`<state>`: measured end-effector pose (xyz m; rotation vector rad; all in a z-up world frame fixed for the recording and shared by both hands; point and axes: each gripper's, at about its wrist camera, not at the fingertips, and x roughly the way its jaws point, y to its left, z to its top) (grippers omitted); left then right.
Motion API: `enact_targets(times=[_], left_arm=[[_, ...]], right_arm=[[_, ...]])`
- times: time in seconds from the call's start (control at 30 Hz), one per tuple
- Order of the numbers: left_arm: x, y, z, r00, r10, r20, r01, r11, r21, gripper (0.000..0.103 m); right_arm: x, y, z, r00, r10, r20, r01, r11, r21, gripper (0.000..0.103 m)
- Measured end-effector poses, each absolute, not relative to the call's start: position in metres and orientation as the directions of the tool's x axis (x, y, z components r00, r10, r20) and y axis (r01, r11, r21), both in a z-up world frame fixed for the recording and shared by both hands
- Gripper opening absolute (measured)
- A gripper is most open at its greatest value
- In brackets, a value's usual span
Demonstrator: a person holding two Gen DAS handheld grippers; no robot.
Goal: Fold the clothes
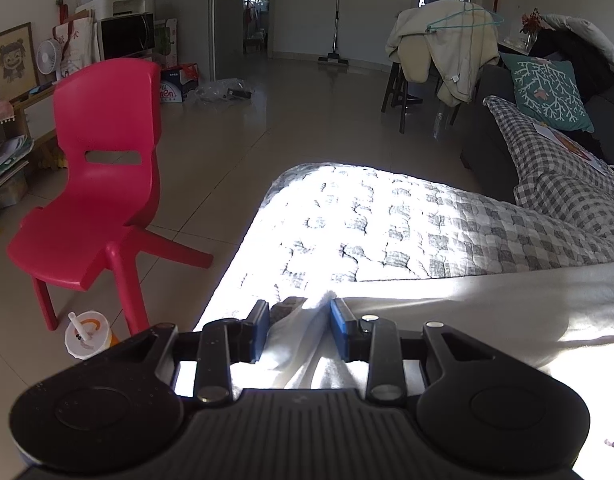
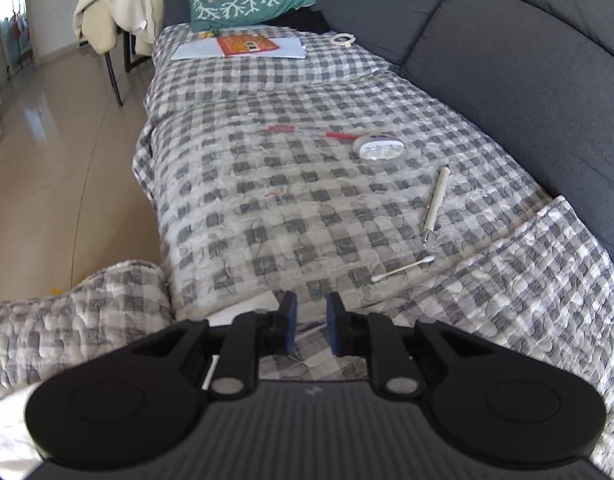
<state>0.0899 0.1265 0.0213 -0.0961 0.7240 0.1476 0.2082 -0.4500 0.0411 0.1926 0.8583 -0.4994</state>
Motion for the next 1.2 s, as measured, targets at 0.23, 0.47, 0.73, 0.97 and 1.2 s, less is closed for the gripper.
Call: enact_targets(times=[0.23, 0.47, 0.73, 0.97, 1.2], left_arm=[[0.088, 0.126, 0.023, 0.737, 0.097, -0.669, -0.167, 0.985, -0.041, 0.035], [0.090, 0.125, 0.021, 0.738, 0.100, -0.668, -0.166, 0.985, -0.036, 0.036], [0.089, 0.127, 0.022, 0.732, 0.086, -0.675, -0.160, 0.986, -0.048, 0.036], [0.088, 0.126, 0.024, 0.725, 0.070, -0.685, -0.142, 0.989, -0.050, 0.038], [0.089, 0.132, 0.028, 0.725, 0.033, -0.688, -0.122, 0.989, -0.081, 0.044]], right_arm=[[0.191, -0.464, 0.039, 0.644, -0.094, -0.759, 0.494, 0.808, 0.320, 0.020], [0.199, -0.458, 0.011, 0.660, -0.104, -0.744, 0.544, 0.749, 0.378, 0.003], [0.179, -0.453, 0.069, 0.684, -0.243, -0.688, 0.529, 0.815, 0.238, 0.003], [0.180, -0.462, 0.017, 0.405, -0.357, -0.841, 0.597, 0.801, -0.053, 0.013], [0.165, -0.472, 0.034, 0.566, -0.360, -0.742, 0.611, 0.787, 0.084, 0.028]])
